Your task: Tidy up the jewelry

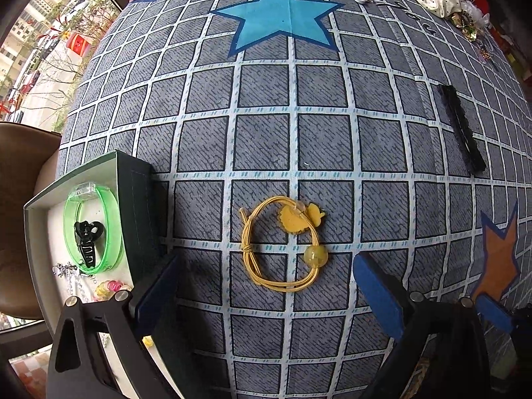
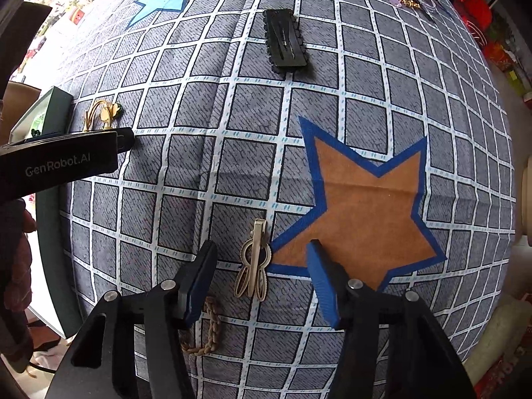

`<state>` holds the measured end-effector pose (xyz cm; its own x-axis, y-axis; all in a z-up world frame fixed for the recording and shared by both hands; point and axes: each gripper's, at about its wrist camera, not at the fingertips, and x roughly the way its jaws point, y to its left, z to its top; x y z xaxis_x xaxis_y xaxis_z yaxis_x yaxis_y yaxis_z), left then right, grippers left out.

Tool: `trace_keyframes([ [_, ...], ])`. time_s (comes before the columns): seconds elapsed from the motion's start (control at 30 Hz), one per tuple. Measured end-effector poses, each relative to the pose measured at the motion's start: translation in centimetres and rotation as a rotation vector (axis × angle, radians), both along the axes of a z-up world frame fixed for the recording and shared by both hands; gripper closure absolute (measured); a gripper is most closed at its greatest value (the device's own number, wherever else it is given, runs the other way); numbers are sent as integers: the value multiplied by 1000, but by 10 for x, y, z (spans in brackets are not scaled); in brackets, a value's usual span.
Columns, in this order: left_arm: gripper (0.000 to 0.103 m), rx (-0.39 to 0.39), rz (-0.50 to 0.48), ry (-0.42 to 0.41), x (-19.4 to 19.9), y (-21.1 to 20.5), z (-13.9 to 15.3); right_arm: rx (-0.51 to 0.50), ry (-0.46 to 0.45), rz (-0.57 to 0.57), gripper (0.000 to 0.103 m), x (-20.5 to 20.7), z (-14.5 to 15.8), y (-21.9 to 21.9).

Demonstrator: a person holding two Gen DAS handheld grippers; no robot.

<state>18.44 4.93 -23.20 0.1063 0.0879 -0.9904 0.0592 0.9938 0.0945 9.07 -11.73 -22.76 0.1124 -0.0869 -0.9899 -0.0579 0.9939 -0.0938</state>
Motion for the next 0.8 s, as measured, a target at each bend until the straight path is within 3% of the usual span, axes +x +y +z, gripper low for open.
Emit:
trace_keyframes([
  [0.13,15,-20,-29,-15,-10,-9,3,-29,-3,13,55,3,-2,10],
  [0.23,32,-35,-58,-17,-13,-19,8,-45,-6,35,58,2,0,10],
  [0.37,76,-41,-109,-20,-16,-33,14,-43,-4,50,83,1,-1,12],
  [0.4,89,-40,-118,-17,-17,-35,13,-41,-2,50,83,1,-1,13],
  [0.8,91,-147,-79,-49,-46,-24,51,102,4,-2,83,-4,17,-18],
])
